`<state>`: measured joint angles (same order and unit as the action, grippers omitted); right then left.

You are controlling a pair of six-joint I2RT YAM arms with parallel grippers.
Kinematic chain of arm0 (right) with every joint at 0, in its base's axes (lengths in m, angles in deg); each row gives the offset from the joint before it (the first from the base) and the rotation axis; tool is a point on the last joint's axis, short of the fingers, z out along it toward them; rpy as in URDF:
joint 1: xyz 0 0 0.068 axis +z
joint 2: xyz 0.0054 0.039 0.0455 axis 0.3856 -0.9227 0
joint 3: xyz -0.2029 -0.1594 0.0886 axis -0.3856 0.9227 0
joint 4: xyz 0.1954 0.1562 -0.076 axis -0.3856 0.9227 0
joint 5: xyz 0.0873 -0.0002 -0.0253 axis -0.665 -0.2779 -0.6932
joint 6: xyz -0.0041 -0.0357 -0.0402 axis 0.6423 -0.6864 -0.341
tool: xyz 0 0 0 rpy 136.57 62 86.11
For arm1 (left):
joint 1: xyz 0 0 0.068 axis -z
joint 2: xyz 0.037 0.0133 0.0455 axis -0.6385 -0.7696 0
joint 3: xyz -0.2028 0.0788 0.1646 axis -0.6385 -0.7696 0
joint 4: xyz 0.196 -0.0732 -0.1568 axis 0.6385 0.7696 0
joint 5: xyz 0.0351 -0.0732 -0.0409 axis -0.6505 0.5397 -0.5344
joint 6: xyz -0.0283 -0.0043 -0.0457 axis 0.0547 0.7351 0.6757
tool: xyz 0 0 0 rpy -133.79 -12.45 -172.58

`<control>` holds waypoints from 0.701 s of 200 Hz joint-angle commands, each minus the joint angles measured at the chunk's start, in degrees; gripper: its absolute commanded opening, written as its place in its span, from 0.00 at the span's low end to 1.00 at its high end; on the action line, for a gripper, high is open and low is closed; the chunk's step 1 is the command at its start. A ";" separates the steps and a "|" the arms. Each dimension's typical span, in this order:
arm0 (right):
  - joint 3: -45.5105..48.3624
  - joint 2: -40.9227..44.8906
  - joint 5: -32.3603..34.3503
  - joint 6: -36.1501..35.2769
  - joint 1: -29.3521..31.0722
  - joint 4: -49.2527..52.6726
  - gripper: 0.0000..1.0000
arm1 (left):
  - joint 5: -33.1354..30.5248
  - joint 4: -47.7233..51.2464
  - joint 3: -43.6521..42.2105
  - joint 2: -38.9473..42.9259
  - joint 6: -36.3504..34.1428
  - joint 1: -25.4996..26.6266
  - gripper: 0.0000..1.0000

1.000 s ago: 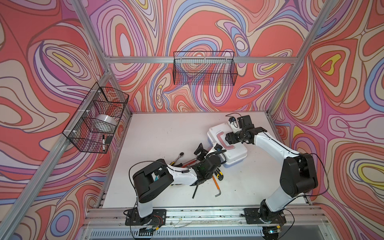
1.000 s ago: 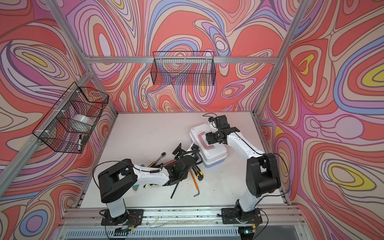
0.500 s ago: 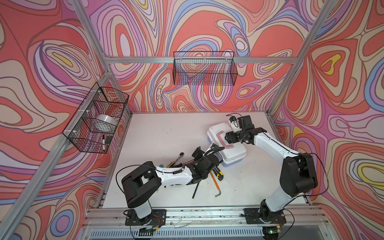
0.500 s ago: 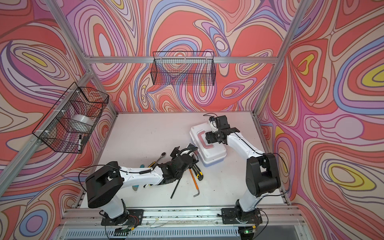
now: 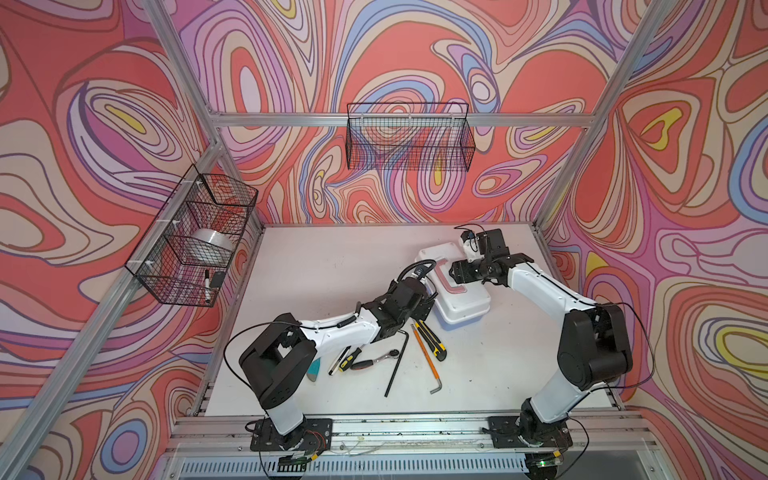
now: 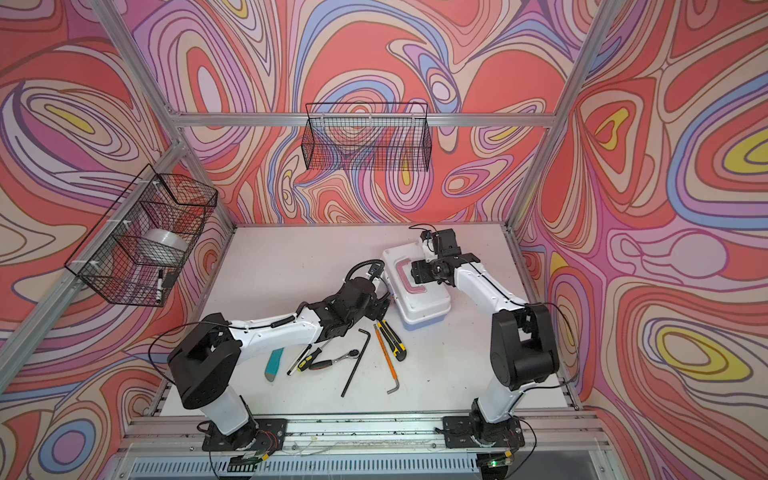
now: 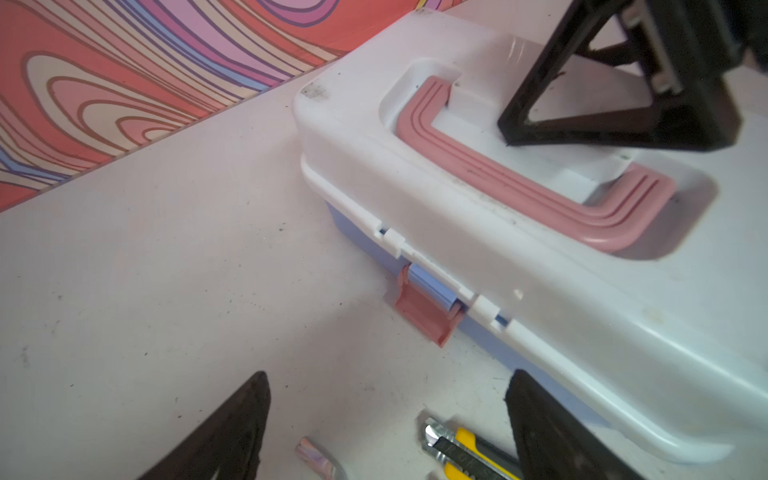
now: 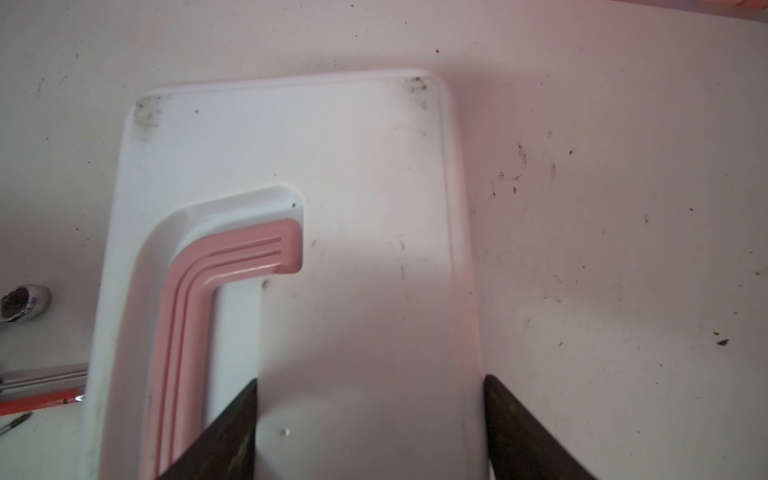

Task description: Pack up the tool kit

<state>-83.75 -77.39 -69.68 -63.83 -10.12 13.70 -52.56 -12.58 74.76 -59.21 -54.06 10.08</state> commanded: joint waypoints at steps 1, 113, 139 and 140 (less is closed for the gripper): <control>4.11 -4.88 -5.50 4.99 -0.62 12.19 0.56 | 6.76 0.41 0.64 -1.06 3.40 -2.14 0.89; 3.41 0.06 -11.29 7.74 -3.63 11.30 0.56 | 12.34 1.71 3.88 -3.47 5.86 -5.19 0.88; 4.76 2.00 -15.26 9.16 -5.39 8.67 0.56 | 15.52 0.15 3.55 -2.78 7.16 -6.13 0.88; 4.79 2.04 -15.36 9.21 -5.46 8.62 0.56 | 15.67 0.09 3.54 -2.73 7.23 -6.15 0.88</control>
<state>-82.74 -75.38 -78.69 -58.97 -14.36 14.53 -40.27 -12.12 77.28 -61.99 -49.08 5.05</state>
